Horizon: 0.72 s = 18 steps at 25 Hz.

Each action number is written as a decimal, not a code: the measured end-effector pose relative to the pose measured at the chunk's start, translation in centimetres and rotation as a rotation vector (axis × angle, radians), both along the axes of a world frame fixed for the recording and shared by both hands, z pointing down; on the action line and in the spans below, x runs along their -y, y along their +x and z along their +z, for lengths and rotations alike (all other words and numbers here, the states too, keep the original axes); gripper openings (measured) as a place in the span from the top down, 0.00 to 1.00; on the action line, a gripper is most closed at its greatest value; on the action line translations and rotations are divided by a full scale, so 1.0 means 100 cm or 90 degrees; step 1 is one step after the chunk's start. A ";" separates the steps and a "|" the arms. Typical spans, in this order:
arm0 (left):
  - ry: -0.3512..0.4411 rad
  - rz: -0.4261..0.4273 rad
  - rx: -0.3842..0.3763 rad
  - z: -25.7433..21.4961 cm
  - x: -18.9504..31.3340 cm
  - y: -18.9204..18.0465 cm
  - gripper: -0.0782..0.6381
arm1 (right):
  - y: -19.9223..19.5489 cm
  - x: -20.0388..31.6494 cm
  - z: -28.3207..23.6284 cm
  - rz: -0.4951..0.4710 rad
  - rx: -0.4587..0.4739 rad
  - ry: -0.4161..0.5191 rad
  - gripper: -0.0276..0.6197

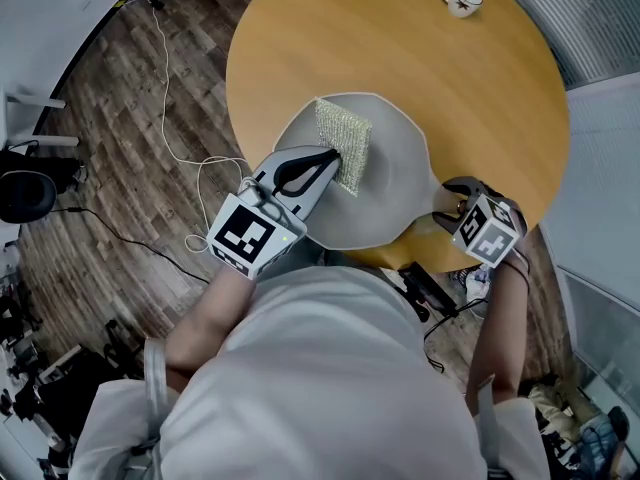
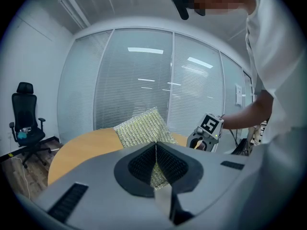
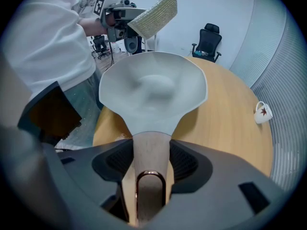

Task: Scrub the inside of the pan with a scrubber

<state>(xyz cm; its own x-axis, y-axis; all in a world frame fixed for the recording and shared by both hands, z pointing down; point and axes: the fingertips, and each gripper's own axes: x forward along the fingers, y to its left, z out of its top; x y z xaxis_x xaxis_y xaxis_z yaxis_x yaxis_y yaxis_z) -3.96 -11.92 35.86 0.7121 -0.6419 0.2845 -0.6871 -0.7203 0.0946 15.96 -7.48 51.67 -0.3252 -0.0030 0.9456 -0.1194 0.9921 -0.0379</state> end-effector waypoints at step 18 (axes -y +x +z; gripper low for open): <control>-0.047 0.077 0.042 0.051 0.012 0.035 0.87 | -0.001 0.005 0.005 -0.002 -0.004 0.004 0.59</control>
<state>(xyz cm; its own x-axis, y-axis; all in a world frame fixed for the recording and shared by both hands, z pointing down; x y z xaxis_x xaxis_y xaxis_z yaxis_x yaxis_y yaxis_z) -0.45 -13.13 40.93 0.7610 -0.5285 0.3763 -0.6025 -0.7908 0.1078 15.83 -8.02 52.13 -0.3195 -0.0083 0.9476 -0.1171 0.9926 -0.0307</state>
